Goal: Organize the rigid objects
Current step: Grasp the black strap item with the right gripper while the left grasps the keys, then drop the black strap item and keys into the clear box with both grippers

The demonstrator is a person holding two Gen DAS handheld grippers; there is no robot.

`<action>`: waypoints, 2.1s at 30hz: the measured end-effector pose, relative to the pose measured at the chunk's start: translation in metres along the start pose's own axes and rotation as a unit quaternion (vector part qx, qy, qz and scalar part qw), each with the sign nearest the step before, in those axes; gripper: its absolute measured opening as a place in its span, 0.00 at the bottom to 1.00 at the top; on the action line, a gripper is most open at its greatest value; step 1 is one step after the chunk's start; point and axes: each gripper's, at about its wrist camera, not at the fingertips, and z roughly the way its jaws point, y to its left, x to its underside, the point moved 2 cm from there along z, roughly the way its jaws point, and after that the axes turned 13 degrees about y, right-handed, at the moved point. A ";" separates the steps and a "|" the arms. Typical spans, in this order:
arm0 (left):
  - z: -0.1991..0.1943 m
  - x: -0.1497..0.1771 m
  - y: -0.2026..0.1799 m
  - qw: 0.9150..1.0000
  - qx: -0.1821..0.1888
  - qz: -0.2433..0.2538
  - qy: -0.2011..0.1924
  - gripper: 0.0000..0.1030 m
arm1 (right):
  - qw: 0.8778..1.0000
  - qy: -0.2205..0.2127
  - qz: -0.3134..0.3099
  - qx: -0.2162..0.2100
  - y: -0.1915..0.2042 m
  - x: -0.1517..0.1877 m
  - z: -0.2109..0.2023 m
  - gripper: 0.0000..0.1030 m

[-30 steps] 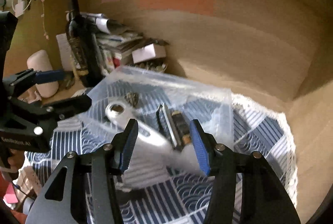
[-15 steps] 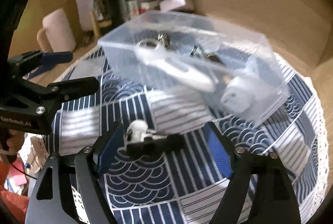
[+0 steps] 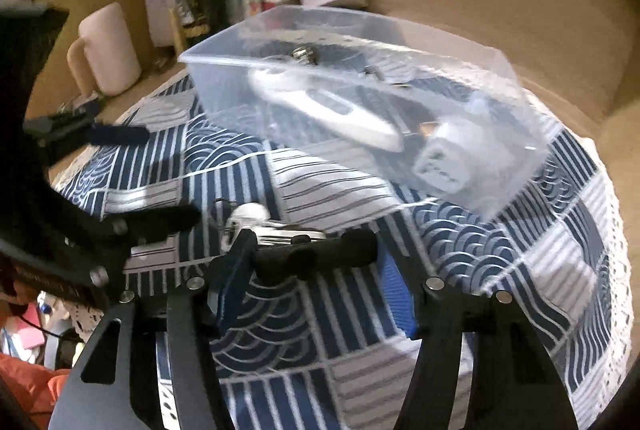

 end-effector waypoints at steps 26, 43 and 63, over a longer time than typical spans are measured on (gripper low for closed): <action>0.004 -0.010 -0.035 0.998 0.047 0.047 -0.013 0.07 | 0.996 -0.071 0.060 0.000 -0.044 0.011 -0.047 0.55; -0.056 -0.015 -0.011 0.993 0.038 0.018 -0.107 0.01 | 0.990 -0.127 0.054 0.006 -0.036 -0.013 -0.077 0.55; -0.130 -0.068 -0.002 0.979 0.038 0.023 -0.201 0.01 | 0.981 -0.190 0.039 0.018 -0.043 -0.057 -0.113 0.55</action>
